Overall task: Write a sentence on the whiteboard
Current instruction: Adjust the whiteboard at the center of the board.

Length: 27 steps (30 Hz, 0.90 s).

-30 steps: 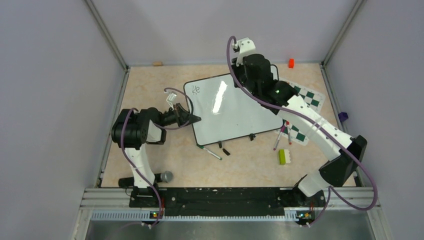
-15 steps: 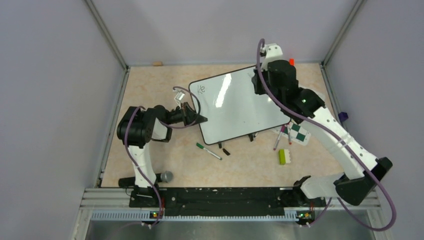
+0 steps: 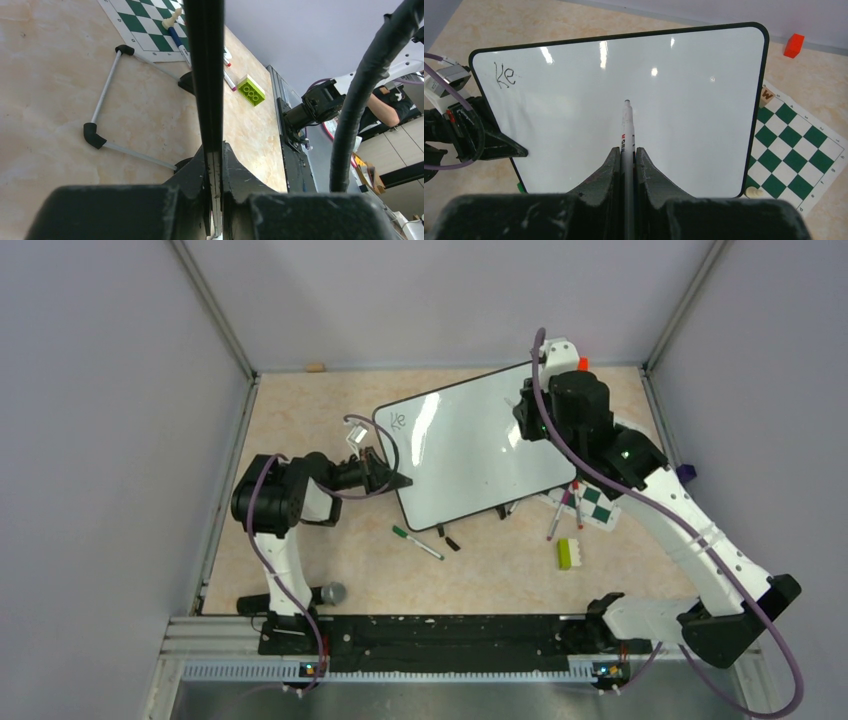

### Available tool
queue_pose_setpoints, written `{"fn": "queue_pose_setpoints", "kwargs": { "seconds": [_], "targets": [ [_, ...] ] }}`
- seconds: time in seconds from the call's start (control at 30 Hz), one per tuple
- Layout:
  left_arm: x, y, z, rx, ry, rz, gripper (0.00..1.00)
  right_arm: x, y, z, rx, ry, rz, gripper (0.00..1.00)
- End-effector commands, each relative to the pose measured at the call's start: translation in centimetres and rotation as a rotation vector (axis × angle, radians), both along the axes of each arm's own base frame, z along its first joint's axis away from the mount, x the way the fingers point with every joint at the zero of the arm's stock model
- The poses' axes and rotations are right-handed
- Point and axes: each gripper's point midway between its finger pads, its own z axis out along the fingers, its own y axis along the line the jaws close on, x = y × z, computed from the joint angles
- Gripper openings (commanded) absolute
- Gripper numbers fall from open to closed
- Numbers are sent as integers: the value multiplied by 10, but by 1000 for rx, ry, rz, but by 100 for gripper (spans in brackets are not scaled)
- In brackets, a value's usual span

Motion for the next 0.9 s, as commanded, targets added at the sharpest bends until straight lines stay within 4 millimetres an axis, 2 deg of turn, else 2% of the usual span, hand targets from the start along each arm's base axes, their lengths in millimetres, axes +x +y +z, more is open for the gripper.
{"fn": "queue_pose_setpoints", "kwargs": {
  "seconds": [0.0,0.17,0.33,0.47,0.63,0.67,0.7,0.77,0.87],
  "targets": [
    [-56,7,-14,45,-18,-223,0,4,8,10,46,-19,22,0],
    [-47,9,-9,41,31,-204,0,6,9,8,47,-18,26,0],
    [-44,9,2,39,9,-183,0,5,6,12,60,-28,28,0],
    [-39,9,2,38,105,-139,0,4,3,13,67,-30,27,0],
    [-34,11,-9,99,145,-67,0,4,4,11,73,-29,35,0],
    [-28,12,-17,146,122,-30,0,4,4,11,75,-28,35,0],
    [-30,15,-23,189,200,-17,0,4,4,11,75,-28,37,0],
    [-26,21,-36,305,220,40,0,4,4,11,78,-28,38,0],
    [-24,22,-28,318,232,18,16,4,4,10,82,-31,43,0]
  ]
}}
